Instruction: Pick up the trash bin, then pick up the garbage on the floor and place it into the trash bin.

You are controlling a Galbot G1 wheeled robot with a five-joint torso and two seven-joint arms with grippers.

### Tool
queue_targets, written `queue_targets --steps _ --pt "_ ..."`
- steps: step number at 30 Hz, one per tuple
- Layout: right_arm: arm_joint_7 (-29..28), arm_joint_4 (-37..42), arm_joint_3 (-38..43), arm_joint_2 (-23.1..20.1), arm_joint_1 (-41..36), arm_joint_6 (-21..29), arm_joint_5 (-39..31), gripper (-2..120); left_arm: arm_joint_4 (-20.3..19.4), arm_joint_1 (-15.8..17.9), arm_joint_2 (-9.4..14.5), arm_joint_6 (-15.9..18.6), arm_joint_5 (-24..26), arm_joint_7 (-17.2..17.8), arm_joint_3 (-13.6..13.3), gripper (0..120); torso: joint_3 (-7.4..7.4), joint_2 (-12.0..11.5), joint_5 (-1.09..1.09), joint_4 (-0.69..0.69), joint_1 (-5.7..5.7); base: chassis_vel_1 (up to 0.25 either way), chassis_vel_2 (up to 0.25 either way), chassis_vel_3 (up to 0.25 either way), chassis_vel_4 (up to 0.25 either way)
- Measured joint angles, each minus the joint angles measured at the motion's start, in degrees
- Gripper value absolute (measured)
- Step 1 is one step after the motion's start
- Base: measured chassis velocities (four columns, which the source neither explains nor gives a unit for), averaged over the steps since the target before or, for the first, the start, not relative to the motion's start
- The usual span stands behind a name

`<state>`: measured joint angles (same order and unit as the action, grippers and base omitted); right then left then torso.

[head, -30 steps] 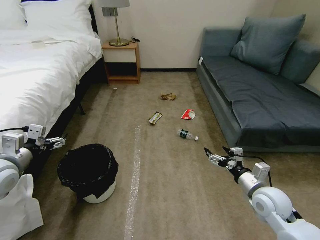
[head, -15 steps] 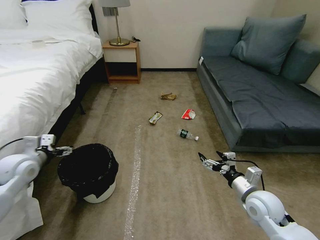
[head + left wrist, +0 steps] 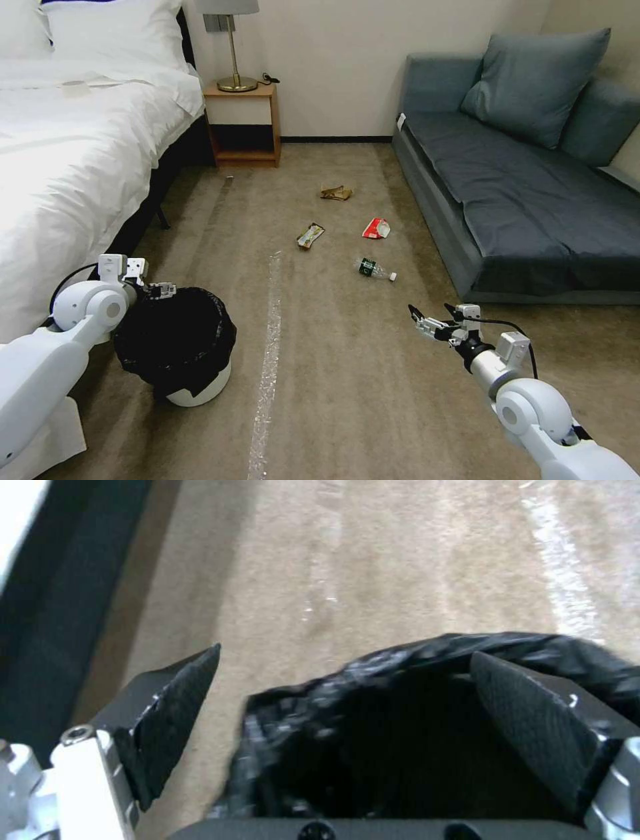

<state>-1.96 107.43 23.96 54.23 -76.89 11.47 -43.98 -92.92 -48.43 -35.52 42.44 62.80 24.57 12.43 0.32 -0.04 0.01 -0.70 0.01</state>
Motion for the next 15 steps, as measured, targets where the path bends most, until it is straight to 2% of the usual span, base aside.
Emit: queue_targets --steps 3,6,11,15 --pt "-0.02 -0.7 -0.12 0.04 0.64 -0.05 -0.03 100 -0.65 -2.55 2.46 -0.04 -0.11 -0.7 1.16 100 0.0 0.0 -0.01 0.01 0.0 0.0 0.0 0.0 0.0" --pt "-0.02 -0.89 -0.27 0.09 0.87 -0.08 -0.03 100 -0.82 -3.58 2.95 -0.07 -0.2 -0.75 1.89 100 0.0 0.0 0.0 0.01 0.0 0.0 0.0 0.0 0.0" --pt "-0.05 -1.32 -0.9 0.44 1.57 -0.12 -0.05 100 -0.76 -6.11 3.04 -0.13 -1.22 -0.74 3.56 100 0.0 0.0 -0.02 0.01 0.0 0.0 0.0 0.0 0.0" --pt "-0.08 -1.74 -1.61 0.91 1.98 -0.21 0.01 100 0.42 -7.93 2.02 -0.18 -3.16 -0.77 4.42 100 0.0 0.0 -0.01 0.01 0.0 0.0 0.0 0.0 0.0"
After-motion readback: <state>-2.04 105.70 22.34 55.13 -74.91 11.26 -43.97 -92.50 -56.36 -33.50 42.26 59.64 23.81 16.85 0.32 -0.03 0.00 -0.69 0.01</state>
